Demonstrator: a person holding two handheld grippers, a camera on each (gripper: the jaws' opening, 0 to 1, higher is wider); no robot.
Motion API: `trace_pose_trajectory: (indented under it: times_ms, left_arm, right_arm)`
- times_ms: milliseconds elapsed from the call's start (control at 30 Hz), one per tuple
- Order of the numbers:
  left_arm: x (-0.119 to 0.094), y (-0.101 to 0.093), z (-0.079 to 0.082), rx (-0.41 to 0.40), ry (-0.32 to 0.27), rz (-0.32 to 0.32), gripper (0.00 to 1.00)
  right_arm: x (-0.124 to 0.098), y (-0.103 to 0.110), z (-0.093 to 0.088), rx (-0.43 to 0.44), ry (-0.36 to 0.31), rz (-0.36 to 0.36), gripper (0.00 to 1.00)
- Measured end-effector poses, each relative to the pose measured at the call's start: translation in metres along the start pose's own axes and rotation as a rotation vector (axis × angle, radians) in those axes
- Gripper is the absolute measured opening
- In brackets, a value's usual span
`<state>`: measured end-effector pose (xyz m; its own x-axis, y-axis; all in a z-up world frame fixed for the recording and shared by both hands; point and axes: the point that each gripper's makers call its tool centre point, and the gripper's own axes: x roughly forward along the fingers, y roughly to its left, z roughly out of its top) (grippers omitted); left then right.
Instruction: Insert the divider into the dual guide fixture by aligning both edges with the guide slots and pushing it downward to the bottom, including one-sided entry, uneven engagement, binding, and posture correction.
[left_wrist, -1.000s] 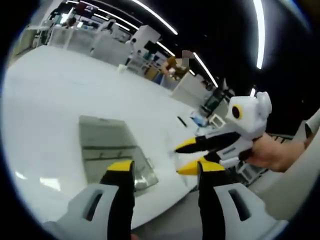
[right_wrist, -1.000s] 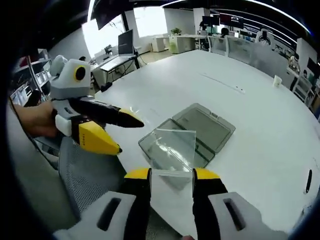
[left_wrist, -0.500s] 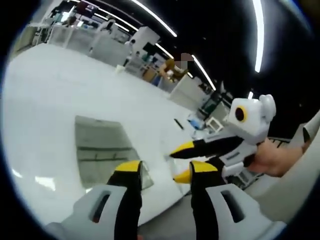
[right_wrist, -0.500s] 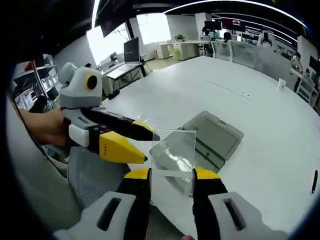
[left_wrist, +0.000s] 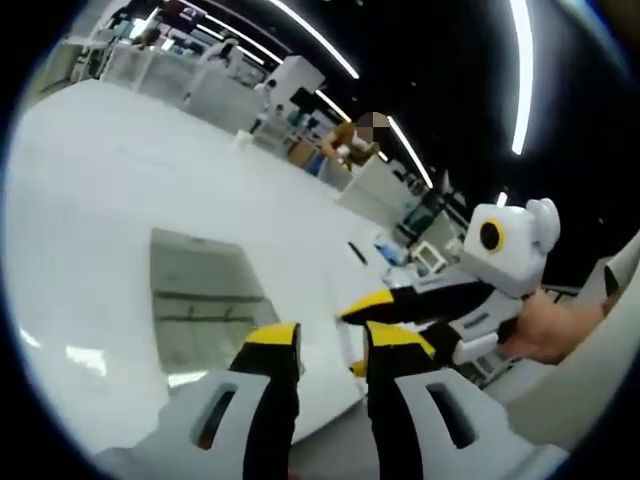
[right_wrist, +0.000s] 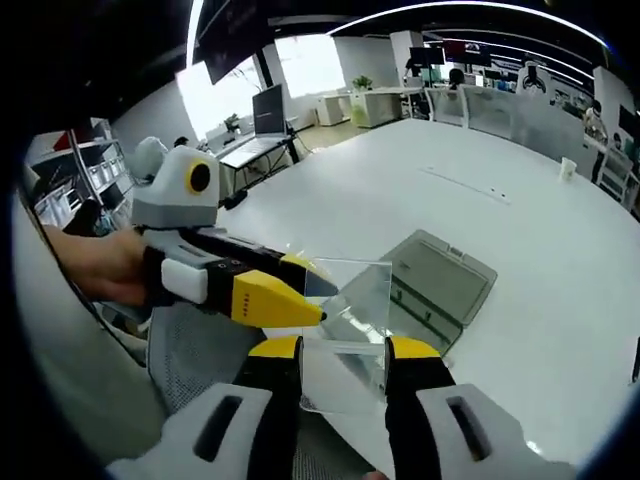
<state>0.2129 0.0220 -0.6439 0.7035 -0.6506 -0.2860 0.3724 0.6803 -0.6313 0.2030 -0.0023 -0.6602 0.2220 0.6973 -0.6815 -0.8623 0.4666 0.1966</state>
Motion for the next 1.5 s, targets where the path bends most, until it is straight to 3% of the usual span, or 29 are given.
trace_pose_trajectory:
  times_ms: [633, 933, 1367, 1500]
  left_arm:
    - [0.001, -0.003, 0.003, -0.053, -0.014, -0.007, 0.03]
    - [0.0, -0.002, 0.012, -0.064, -0.049, 0.004, 0.0]
    - [0.001, -0.003, 0.009, -0.07, -0.046, 0.009, 0.0]
    - [0.001, -0.002, 0.008, -0.108, -0.044, 0.0, 0.0]
  right_arm:
    - [0.001, 0.005, 0.004, 0.013, -0.017, -0.006, 0.27]
    - [0.001, 0.003, 0.004, 0.033, -0.015, -0.026, 0.27]
    - [0.001, 0.003, 0.006, 0.047, -0.022, -0.035, 0.28]
    - [0.002, 0.003, 0.005, 0.048, -0.02, -0.036, 0.28]
